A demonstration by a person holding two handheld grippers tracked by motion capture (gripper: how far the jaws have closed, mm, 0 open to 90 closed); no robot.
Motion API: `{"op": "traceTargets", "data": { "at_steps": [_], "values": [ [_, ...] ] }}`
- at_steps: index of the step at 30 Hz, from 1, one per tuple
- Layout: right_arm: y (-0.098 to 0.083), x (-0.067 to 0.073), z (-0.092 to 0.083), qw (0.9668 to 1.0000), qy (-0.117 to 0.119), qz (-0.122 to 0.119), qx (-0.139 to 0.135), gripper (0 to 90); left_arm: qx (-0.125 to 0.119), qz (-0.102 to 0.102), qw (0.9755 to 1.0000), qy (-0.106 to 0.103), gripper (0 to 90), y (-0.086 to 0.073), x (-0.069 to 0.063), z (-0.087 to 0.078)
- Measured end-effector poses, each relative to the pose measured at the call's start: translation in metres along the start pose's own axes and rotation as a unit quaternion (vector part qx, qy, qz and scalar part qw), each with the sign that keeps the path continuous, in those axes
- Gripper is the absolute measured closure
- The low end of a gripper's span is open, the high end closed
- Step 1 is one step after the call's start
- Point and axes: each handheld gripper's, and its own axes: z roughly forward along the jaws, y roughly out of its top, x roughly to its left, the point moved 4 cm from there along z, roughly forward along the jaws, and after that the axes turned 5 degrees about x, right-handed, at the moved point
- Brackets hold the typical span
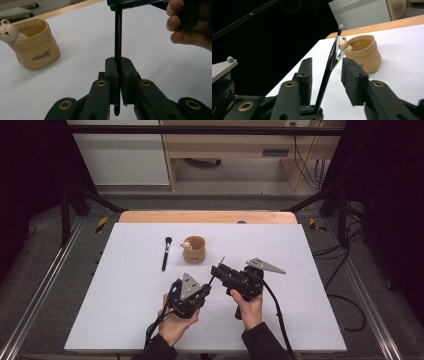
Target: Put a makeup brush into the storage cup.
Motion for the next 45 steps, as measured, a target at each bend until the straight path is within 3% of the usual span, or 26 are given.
{"op": "traceTargets", "data": {
  "at_steps": [20, 27, 32, 34, 39, 45],
  "values": [
    [0.000, -0.002, -0.001, 0.9995, 0.021, 0.021, -0.006, 83.4, -0.001, 0.005, 1.0000, -0.003, 85.0, -0.001, -0.005, 0.002],
    [-0.001, 0.000, -0.002, 0.9993, 0.033, 0.014, -0.004, 85.1, 0.001, 0.013, 0.9999, 0.000, 82.5, -0.001, -0.006, 0.003],
    [-0.001, 0.001, -0.003, 0.9994, 0.032, 0.007, -0.002, 85.2, -0.007, 0.012, 0.9998, 0.012, 62.2, 0.002, -0.005, 0.001],
    [-0.002, 0.001, -0.003, 0.9995, 0.031, -0.002, -0.003, 85.2, -0.012, 0.012, 0.9998, 0.012, 58.5, 0.005, -0.005, 0.000],
    [-0.004, 0.003, -0.002, 0.9994, 0.033, -0.014, 0.001, 85.2, -0.016, 0.014, 0.9997, 0.010, 57.9, 0.010, -0.005, -0.001],
    [-0.005, 0.007, -0.002, 0.9990, 0.037, -0.026, 0.005, 85.2, -0.019, 0.014, 0.9997, 0.006, 65.2, 0.016, -0.007, -0.001]
  ]
}}
